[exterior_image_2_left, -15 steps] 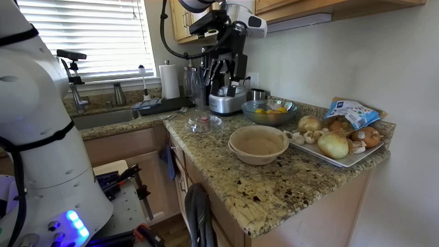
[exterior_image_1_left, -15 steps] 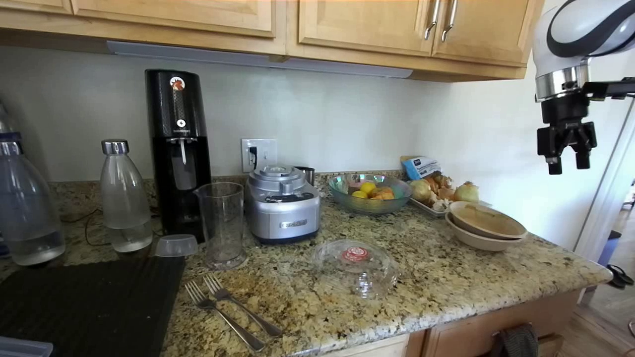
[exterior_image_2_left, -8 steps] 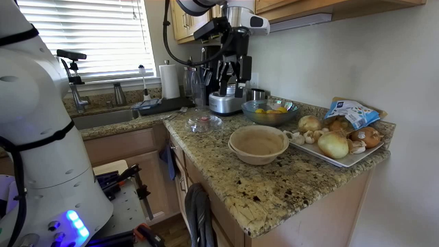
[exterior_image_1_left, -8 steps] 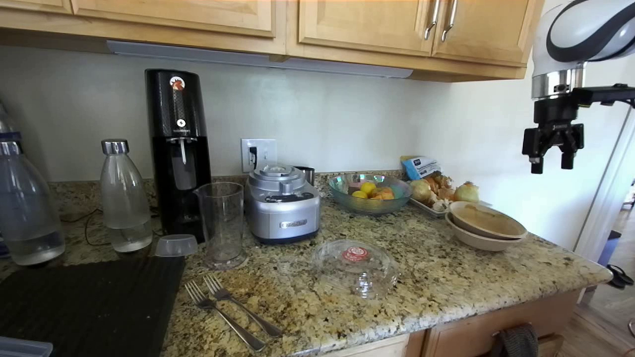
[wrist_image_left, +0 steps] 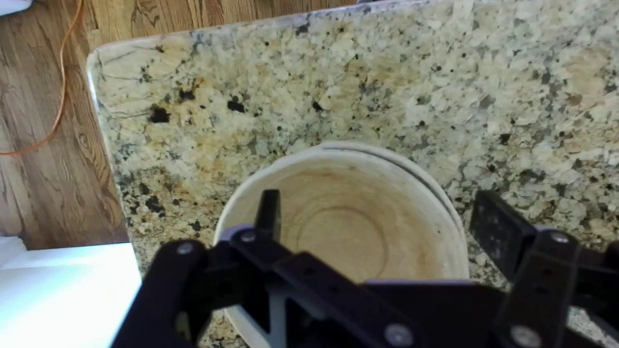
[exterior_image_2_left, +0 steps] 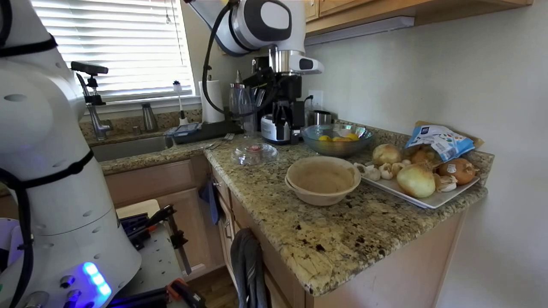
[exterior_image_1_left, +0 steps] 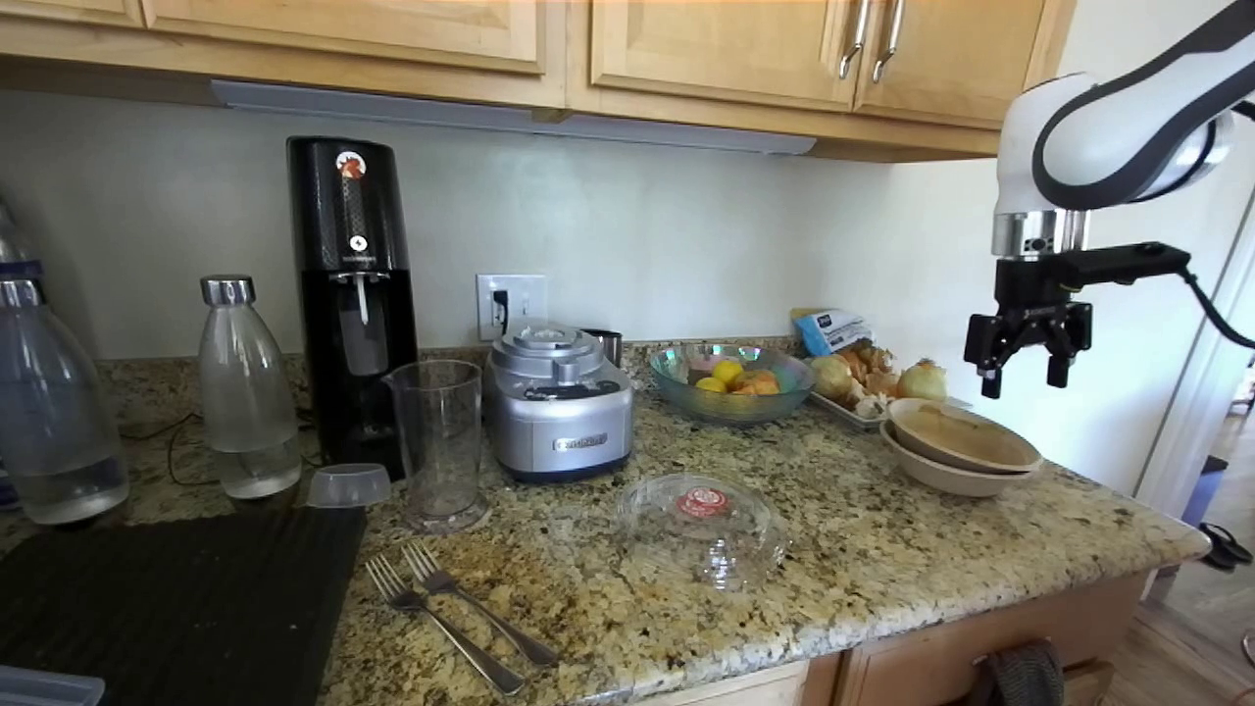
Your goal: Take the bowl and put on the table
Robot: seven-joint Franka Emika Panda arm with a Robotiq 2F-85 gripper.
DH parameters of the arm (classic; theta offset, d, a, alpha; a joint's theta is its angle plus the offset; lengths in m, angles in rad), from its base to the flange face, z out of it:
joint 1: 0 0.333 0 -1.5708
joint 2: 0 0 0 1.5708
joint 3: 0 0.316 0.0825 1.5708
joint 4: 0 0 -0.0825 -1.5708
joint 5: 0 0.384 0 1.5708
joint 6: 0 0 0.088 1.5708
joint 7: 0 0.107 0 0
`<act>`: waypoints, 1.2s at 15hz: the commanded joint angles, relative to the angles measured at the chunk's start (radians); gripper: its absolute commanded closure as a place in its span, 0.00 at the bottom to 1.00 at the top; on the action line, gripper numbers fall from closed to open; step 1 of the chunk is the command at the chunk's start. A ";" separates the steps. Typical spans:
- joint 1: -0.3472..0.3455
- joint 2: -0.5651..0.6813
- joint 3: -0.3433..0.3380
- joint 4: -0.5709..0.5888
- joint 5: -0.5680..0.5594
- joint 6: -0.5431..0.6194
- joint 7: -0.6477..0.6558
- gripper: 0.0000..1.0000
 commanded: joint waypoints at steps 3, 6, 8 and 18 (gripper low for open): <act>0.031 0.032 0.010 0.000 -0.029 0.031 0.066 0.00; 0.032 0.035 0.011 0.001 -0.032 0.034 0.071 0.00; 0.031 0.049 0.012 0.000 -0.047 0.061 0.098 0.00; 0.082 0.259 0.003 0.074 -0.033 0.252 0.087 0.00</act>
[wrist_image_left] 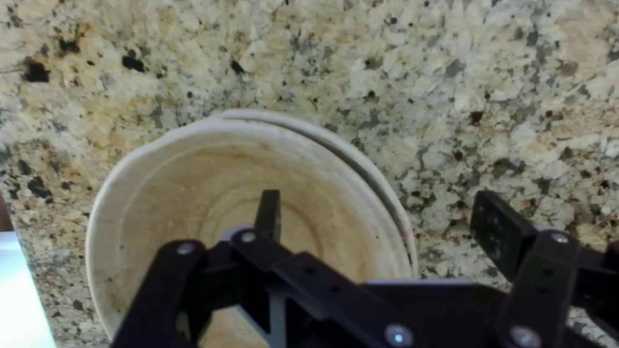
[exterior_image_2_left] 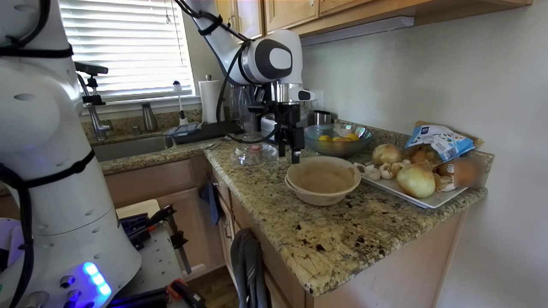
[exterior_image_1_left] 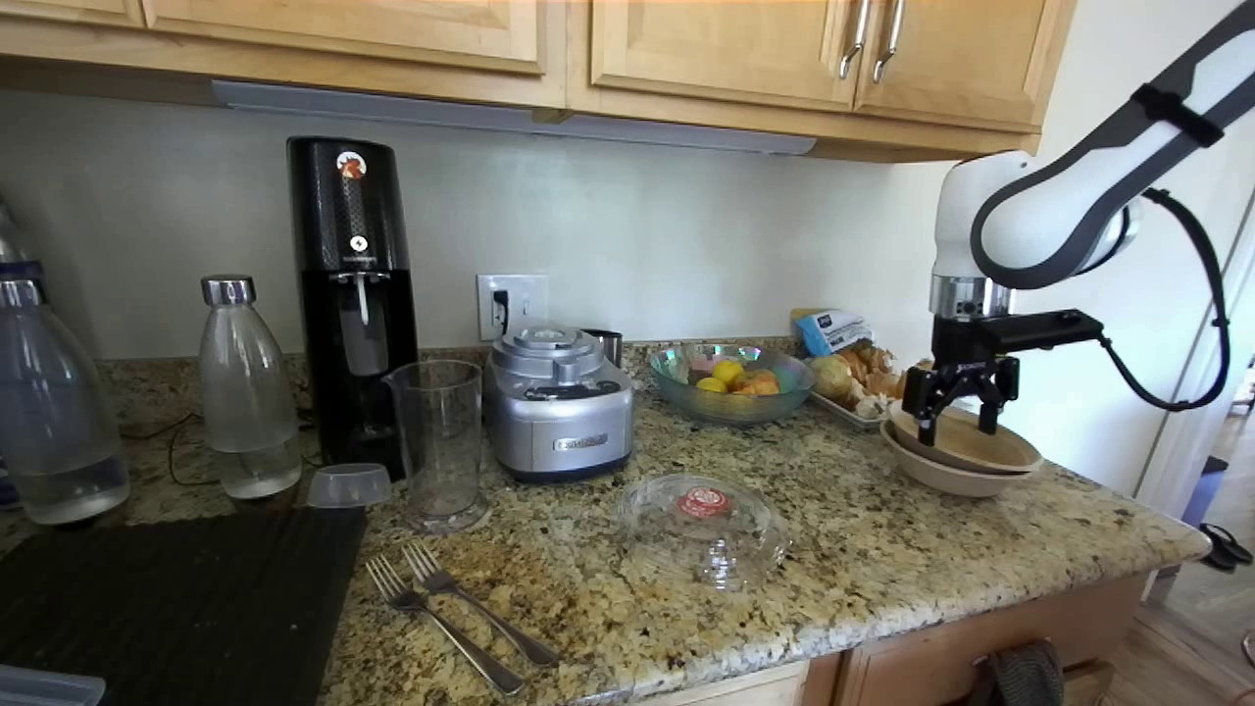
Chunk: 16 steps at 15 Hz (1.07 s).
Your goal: Take the bowl and put on the table
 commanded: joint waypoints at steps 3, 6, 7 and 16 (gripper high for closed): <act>0.044 0.048 -0.035 0.038 -0.027 0.084 0.024 0.00; 0.062 0.049 -0.055 0.054 -0.091 0.079 0.057 0.00; 0.066 0.052 -0.059 0.060 -0.110 0.075 0.067 0.00; 0.099 0.103 -0.077 0.098 -0.202 0.060 0.125 0.00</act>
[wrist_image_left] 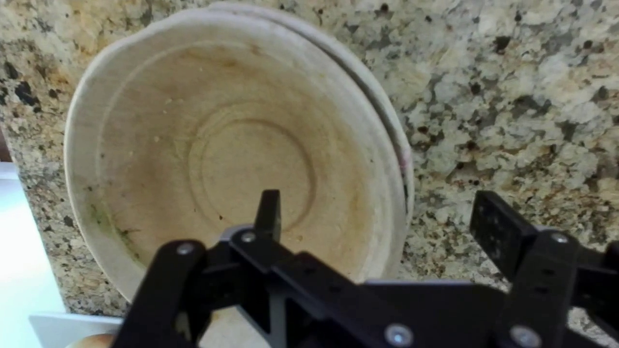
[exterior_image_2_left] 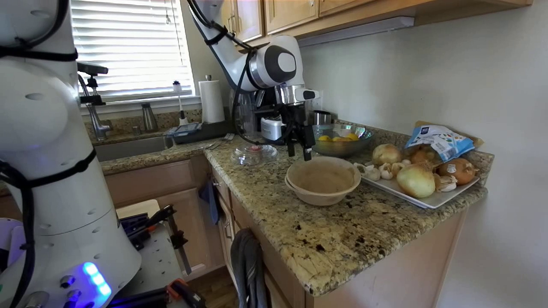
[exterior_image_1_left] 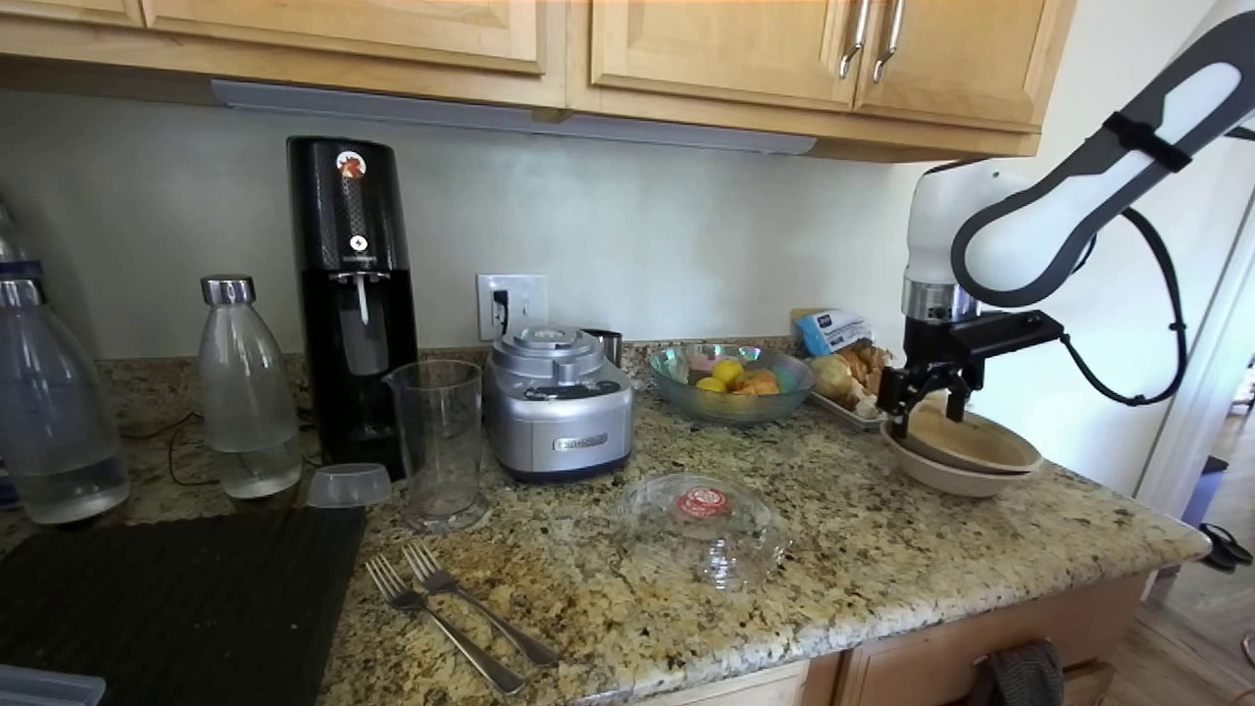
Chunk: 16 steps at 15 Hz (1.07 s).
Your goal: Take the bowl and put on the table
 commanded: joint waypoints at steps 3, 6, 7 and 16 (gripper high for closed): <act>0.045 0.036 -0.046 0.036 -0.069 -0.009 0.069 0.00; 0.045 0.036 -0.057 0.042 -0.065 -0.009 0.068 0.00; 0.044 0.035 -0.059 0.042 -0.059 -0.008 0.064 0.00; 0.040 0.053 -0.071 0.050 -0.043 -0.008 0.056 0.21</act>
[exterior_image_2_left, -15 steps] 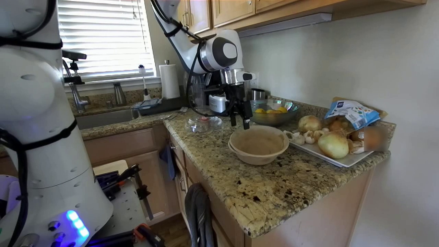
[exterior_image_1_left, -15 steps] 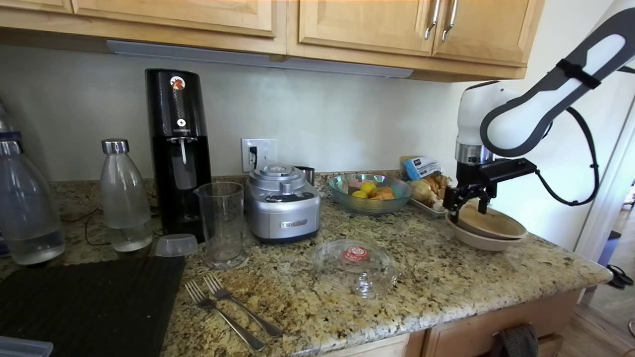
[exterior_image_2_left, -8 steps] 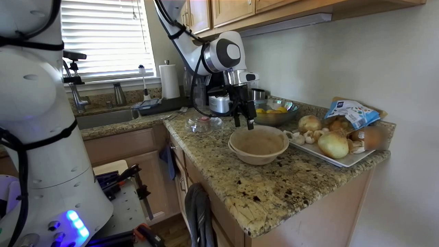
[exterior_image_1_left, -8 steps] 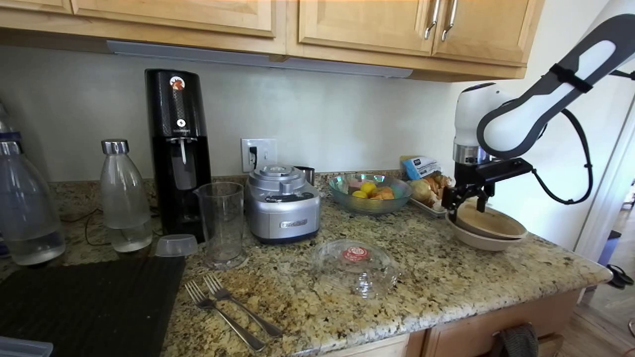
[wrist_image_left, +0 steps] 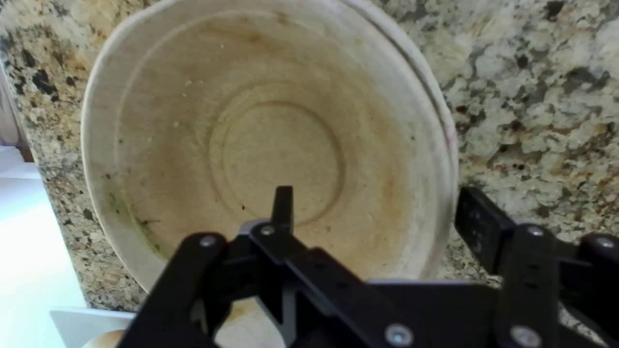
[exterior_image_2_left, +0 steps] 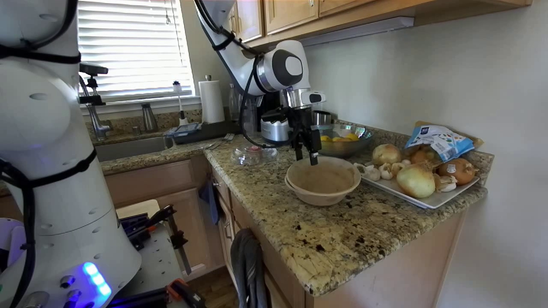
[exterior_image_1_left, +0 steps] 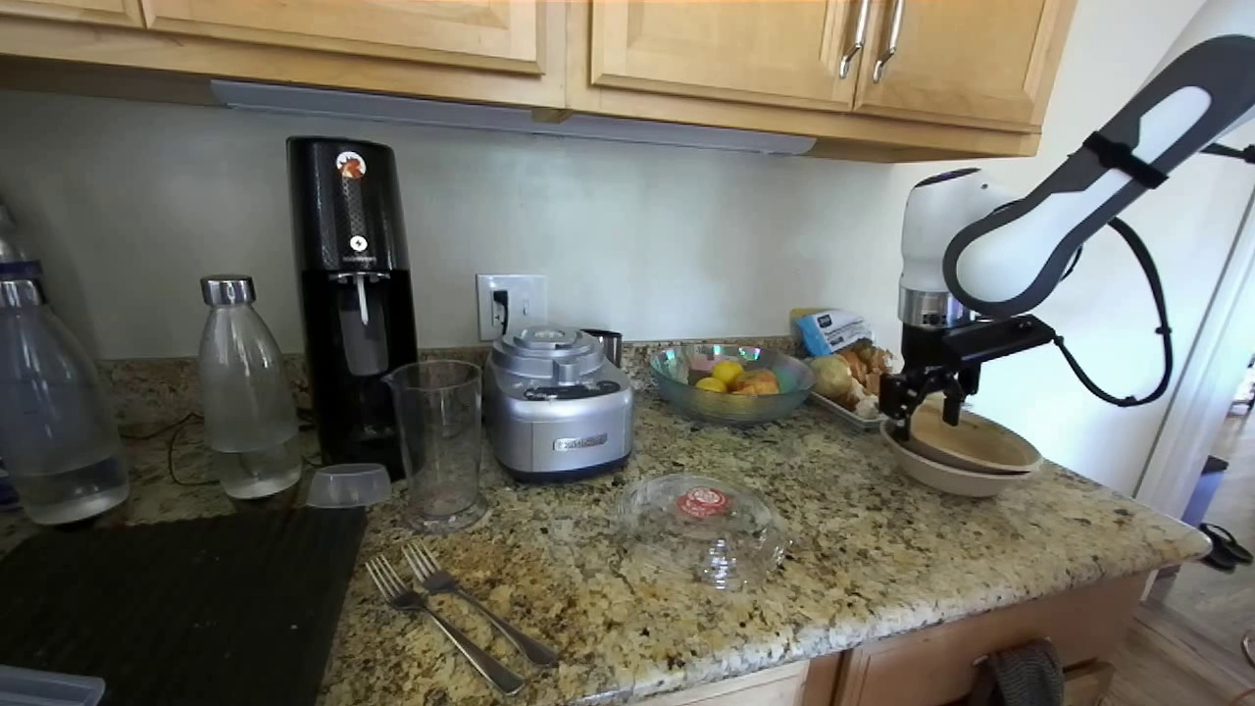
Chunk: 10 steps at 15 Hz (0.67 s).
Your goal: Take the bowl and put on the table
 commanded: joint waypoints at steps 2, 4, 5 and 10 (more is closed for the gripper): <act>0.016 0.004 -0.021 0.005 0.003 -0.008 0.021 0.16; 0.015 0.002 -0.020 0.005 0.008 -0.008 0.017 0.15; 0.013 0.002 -0.017 0.005 0.019 -0.010 0.007 0.14; 0.008 0.006 -0.007 0.001 0.062 -0.011 -0.017 0.45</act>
